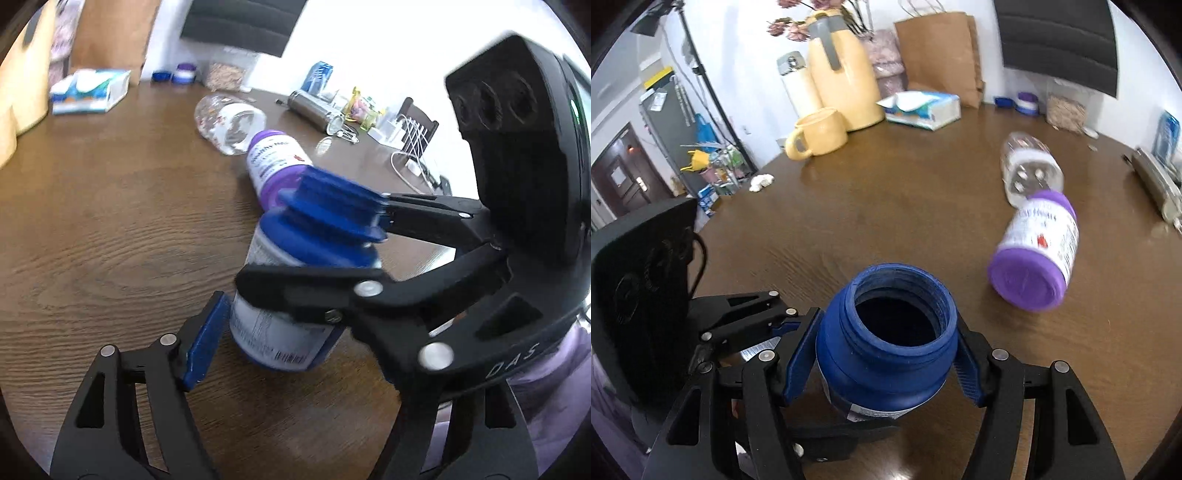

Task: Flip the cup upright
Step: 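Lower the blue bottle upright onto the table with the right gripper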

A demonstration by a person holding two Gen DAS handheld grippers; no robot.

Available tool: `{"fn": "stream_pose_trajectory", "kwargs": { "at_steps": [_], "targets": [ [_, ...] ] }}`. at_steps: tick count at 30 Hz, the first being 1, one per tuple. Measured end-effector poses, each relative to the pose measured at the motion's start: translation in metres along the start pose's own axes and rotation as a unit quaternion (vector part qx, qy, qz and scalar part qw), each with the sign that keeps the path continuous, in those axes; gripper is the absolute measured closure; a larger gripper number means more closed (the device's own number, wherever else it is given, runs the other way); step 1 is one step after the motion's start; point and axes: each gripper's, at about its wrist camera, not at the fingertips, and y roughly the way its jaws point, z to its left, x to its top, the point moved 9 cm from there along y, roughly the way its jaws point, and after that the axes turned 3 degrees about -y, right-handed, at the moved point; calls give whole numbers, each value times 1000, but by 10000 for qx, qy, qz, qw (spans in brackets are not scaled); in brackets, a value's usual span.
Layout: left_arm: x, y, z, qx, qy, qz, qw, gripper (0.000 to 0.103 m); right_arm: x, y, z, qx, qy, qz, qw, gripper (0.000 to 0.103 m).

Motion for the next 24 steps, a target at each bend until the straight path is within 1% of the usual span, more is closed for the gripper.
{"fn": "stream_pose_trajectory", "kwargs": {
  "at_steps": [1, 3, 4, 5, 7, 10, 12, 13, 16, 19, 22, 24],
  "targets": [
    [-2, 3, -4, 52, 104, -16, 9999, 37, -4, -4, -2, 6, -5, -34, 10000, 33],
    [-6, 5, -10, 184, 291, -114, 9993, 38, -8, -10, 0, 192, 8, -59, 9998, 33],
    [-7, 7, -10, 259, 360, -116, 9990, 39, -10, -15, 2, 295, -17, -76, 9995, 33],
    [-9, 8, -10, 291, 381, -88, 9988, 40, -13, -18, 3, 299, -64, -81, 9995, 33],
    [-9, 9, -10, 252, 392, -94, 9989, 40, -18, -22, 4, 286, -129, -66, 9995, 32],
    [-12, 7, -13, 230, 456, -122, 9986, 40, -25, -28, 5, 401, -112, -149, 9990, 34],
    [-14, 7, -15, 291, 571, -137, 9979, 40, -29, -31, 9, 333, -251, -241, 9988, 34],
    [-15, 6, -17, 295, 577, -127, 9978, 40, -31, -33, 13, 227, -386, -275, 9986, 35],
    [-20, 3, -22, 199, 524, -120, 9984, 41, -38, -44, 26, -82, -810, -503, 9954, 35],
    [-29, -6, -33, 260, 668, -235, 9971, 40, -51, -56, 34, -78, -892, -577, 9943, 35],
    [-46, -11, -41, 236, 512, -278, 9980, 39, -69, -61, 39, -108, -878, -601, 9943, 34],
    [-57, -12, -44, 239, 425, -352, 9982, 38, -78, -66, 40, -8, -757, -732, 9944, 34]
  ]
}}
